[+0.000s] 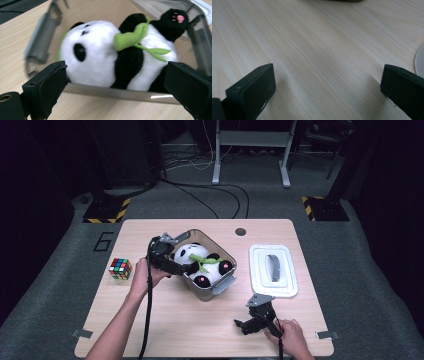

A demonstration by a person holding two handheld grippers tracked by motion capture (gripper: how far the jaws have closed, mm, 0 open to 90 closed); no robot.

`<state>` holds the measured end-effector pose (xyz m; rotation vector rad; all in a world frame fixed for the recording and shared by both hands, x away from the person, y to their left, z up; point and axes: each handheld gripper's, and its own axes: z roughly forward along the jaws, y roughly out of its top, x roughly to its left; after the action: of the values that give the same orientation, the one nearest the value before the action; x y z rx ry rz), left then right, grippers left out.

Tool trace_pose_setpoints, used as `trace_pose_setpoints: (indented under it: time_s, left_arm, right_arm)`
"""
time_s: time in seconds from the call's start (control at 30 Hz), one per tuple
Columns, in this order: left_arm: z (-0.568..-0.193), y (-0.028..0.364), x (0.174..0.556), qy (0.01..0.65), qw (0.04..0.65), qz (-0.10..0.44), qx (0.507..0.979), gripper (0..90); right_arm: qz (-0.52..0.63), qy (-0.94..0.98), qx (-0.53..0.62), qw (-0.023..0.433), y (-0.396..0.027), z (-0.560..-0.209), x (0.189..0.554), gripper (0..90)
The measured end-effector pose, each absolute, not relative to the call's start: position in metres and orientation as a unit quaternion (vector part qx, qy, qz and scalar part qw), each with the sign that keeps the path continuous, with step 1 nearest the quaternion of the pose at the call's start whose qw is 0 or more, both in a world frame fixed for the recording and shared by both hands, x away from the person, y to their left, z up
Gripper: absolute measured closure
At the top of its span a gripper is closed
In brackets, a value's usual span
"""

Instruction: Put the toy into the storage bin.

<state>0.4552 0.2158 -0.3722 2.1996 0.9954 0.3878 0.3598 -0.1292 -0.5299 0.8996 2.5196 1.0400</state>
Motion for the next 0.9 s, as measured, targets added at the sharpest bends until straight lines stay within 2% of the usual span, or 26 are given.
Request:
trace_pose_setpoints:
  time_s: [0.9]
  left_arm:
    - [-0.378,0.286,0.456,0.441,0.353,0.197,0.802,1.3]
  right_arm:
    - [0.359,0.870,0.310,0.135,-0.129,-0.530,0.360,0.0]
